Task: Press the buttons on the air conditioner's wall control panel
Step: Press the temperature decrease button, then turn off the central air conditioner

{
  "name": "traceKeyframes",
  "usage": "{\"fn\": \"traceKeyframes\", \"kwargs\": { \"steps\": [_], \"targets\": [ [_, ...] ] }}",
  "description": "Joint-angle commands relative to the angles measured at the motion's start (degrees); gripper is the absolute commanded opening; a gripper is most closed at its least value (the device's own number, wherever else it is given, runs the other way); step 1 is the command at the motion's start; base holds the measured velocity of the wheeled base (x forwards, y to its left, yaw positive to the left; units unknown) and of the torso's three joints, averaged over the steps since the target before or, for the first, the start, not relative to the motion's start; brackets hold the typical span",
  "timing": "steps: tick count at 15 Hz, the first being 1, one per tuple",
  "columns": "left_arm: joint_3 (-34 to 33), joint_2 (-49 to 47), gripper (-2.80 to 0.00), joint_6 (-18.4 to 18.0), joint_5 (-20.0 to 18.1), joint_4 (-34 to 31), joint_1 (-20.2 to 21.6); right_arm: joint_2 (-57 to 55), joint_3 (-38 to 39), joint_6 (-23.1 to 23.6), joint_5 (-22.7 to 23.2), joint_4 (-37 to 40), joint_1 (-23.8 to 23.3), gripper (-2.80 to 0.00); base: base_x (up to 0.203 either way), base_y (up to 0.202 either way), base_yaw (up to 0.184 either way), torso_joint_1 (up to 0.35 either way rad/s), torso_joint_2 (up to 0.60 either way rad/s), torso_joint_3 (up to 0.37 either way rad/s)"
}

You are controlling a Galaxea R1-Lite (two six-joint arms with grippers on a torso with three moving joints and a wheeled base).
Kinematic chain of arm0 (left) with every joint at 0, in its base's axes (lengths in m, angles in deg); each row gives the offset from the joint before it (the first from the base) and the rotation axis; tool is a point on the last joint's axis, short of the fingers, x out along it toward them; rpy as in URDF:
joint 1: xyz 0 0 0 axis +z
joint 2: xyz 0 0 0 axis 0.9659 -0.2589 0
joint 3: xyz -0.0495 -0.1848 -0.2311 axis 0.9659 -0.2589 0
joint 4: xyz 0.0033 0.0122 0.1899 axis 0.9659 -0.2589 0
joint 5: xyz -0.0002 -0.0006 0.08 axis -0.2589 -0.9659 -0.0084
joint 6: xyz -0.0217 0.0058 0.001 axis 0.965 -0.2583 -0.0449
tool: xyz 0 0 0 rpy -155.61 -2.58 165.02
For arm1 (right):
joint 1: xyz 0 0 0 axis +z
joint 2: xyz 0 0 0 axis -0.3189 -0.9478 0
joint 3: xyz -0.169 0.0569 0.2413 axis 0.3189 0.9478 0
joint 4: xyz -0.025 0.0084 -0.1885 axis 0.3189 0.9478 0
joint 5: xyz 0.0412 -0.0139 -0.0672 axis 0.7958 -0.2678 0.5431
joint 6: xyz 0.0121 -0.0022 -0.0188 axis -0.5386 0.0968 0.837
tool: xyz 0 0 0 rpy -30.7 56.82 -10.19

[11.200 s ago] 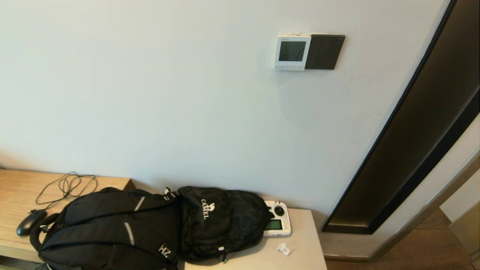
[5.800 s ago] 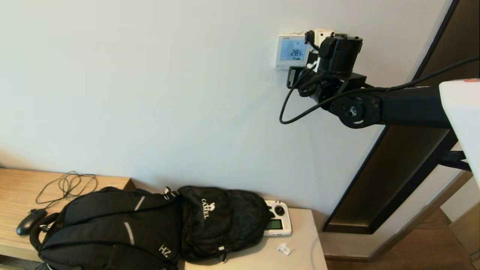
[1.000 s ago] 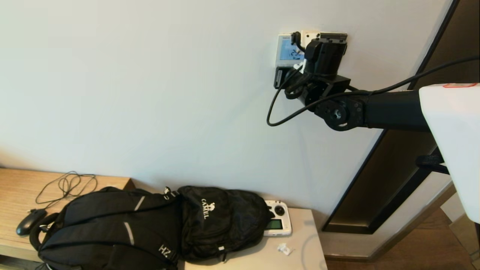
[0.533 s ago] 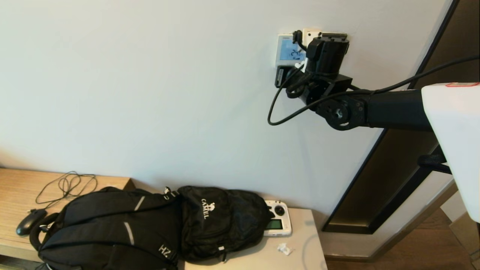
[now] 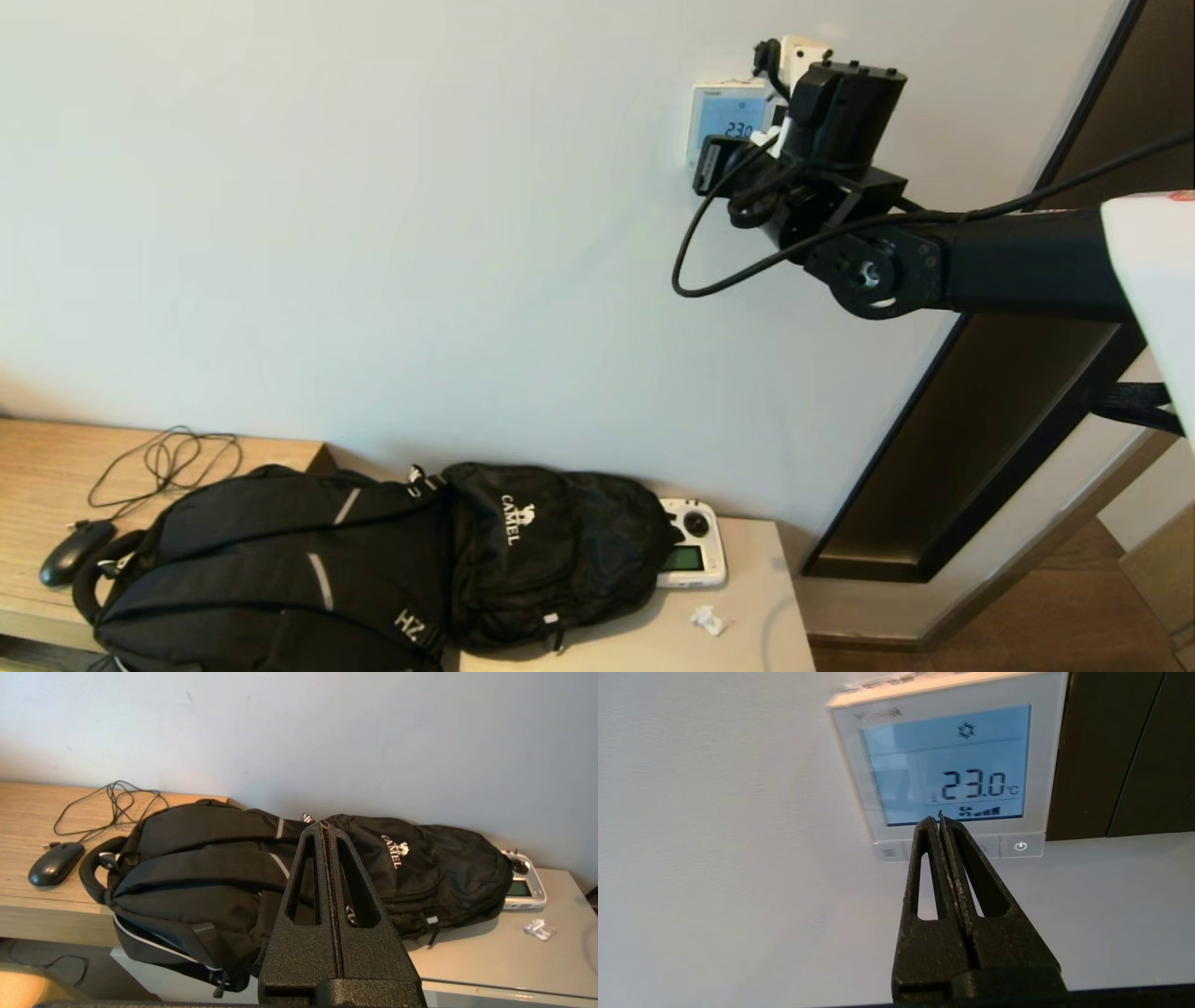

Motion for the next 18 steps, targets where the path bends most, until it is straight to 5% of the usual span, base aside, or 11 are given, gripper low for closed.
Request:
{"fn": "traceKeyframes", "kwargs": {
  "steps": [1, 13, 18],
  "targets": [
    [0.0, 0.1, -2.8, 0.0, 0.0, 0.0, 0.0, 3.8, 2.2, 0.0, 0.1, -0.2, 0.5, -2.8, 0.0, 0.0, 0.0, 0.0, 0.0, 0.0],
    [0.0, 0.1, -2.8, 0.0, 0.0, 0.0, 0.0, 32.5, 27.8, 2.2, -0.3, -0.2, 7.2, -2.8, 0.0, 0.0, 0.0, 0.0, 0.0, 0.0],
    [0.0, 0.1, -2.8, 0.0, 0.0, 0.0, 0.0, 49.0, 44.6, 3.6, 3.0, 0.9, -1.0, -2.8, 0.0, 0.0, 0.0, 0.0, 0.0, 0.0]
  ]
}}
